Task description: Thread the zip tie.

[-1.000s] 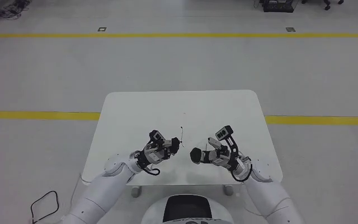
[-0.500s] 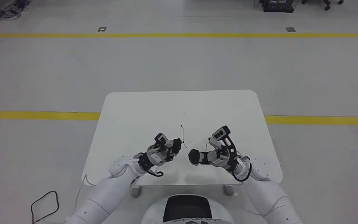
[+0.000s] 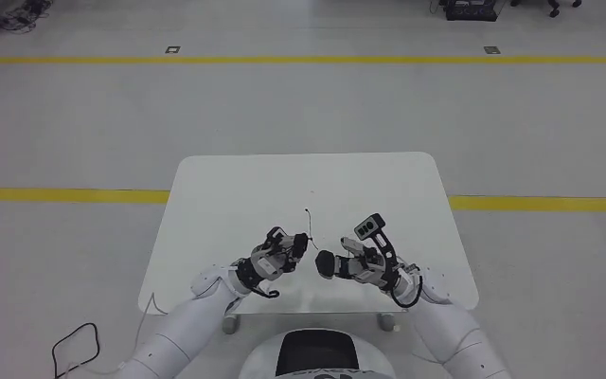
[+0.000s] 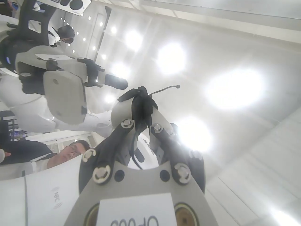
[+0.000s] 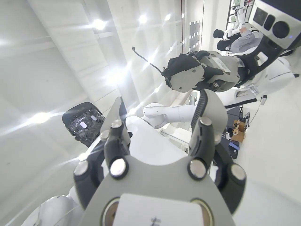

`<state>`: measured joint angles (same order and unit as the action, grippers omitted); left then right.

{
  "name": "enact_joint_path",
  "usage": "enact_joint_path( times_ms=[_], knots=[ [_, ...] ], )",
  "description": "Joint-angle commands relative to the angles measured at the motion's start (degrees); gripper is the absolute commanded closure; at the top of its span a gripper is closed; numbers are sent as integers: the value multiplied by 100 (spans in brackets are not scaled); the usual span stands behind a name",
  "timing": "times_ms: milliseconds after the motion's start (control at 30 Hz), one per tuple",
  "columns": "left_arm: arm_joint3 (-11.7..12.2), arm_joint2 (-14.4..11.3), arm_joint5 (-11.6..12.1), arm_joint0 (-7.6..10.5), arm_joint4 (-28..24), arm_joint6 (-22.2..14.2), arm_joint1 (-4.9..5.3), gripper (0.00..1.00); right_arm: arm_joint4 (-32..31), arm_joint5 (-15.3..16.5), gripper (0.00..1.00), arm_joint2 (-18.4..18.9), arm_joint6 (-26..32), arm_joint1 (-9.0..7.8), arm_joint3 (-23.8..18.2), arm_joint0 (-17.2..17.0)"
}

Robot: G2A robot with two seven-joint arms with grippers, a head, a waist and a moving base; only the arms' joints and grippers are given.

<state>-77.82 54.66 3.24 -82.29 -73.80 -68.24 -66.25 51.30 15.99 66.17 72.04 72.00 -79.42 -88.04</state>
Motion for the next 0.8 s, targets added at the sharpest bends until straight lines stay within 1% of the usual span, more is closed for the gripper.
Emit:
enact_joint_path(
  times_ms=[0,33,100,367,500,667,767],
  knots=[
    [9,-1,34,1,44,7,-3,100,-4,3,65,-8,3,-2,1,4],
    [10,-1,45,-1,52,9,-5,100,-4,2,68,-12,3,-3,-1,5],
    [5,-10,61,-2,99,6,-8,100,-5,-6,70,-22,-3,-5,-1,10],
    [-28,-25,95,-18,224,-12,-15,100,15,-30,72,-86,-28,-4,46,56],
    [-22,-13,94,-26,247,-20,-16,100,39,-31,76,-110,-27,-3,66,76],
    [-42,10,101,-66,293,-45,-9,100,36,-35,89,-147,-26,-2,89,110],
    [-68,17,97,-78,318,-49,-6,100,41,-31,88,-168,-26,0,98,124]
  ],
)
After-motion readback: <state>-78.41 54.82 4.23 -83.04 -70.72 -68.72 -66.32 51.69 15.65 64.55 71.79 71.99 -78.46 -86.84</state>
